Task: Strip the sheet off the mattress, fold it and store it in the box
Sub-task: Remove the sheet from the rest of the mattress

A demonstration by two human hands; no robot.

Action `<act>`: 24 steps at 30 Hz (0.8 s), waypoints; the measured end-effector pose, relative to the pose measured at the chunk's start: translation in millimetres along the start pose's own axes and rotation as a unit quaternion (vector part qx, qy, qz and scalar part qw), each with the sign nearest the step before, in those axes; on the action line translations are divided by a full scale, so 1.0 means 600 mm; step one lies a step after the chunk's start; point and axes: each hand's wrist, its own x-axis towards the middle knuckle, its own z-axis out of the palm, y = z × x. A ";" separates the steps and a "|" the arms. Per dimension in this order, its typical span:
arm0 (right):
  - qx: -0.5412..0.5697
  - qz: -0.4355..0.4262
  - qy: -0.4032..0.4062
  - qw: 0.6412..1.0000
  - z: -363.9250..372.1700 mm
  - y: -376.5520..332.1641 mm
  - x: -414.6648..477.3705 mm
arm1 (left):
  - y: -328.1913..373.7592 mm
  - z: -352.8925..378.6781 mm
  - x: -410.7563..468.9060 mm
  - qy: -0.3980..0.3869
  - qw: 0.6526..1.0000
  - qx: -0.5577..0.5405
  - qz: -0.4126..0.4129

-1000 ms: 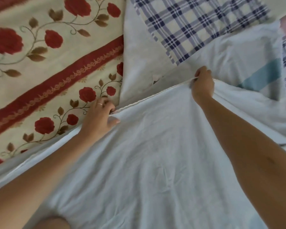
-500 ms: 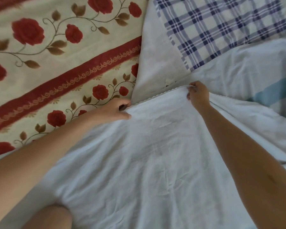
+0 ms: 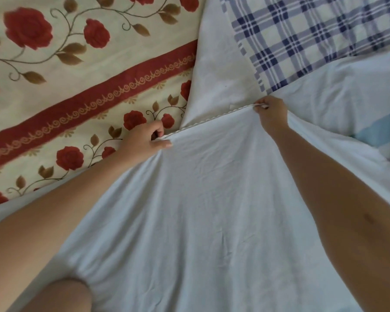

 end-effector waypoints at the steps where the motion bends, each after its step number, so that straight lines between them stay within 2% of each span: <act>1: -0.001 0.002 -0.004 1.000 0.006 0.002 0.002 | 0.000 -0.002 0.002 -0.006 1.000 -0.005 -0.004; 5: -0.015 0.014 0.006 1.000 0.014 0.007 0.008 | 0.000 -0.017 0.004 -0.051 0.995 -0.075 -0.034; 8: -0.026 0.022 0.025 0.999 0.004 0.005 0.019 | -0.001 -0.021 -0.005 -0.080 0.995 -0.053 -0.009; 10: -0.025 0.027 0.032 0.999 0.004 0.007 0.023 | 0.000 -0.020 -0.009 -0.071 0.996 -0.052 -0.011; 12: -0.021 0.034 0.027 0.999 0.012 0.007 0.025 | 0.001 -0.020 -0.010 -0.075 0.995 -0.061 -0.027; 15: -0.009 0.055 0.013 0.998 0.012 0.008 0.031 | -0.002 -0.025 0.000 -0.098 0.995 -0.034 -0.004; 20: -0.012 0.059 -0.004 0.998 0.008 0.010 0.039 | 0.000 -0.011 -0.004 -0.026 0.997 0.065 0.037; 24: -0.032 0.061 -0.002 0.998 0.010 0.015 0.042 | -0.005 0.002 -0.006 0.011 0.997 0.072 0.034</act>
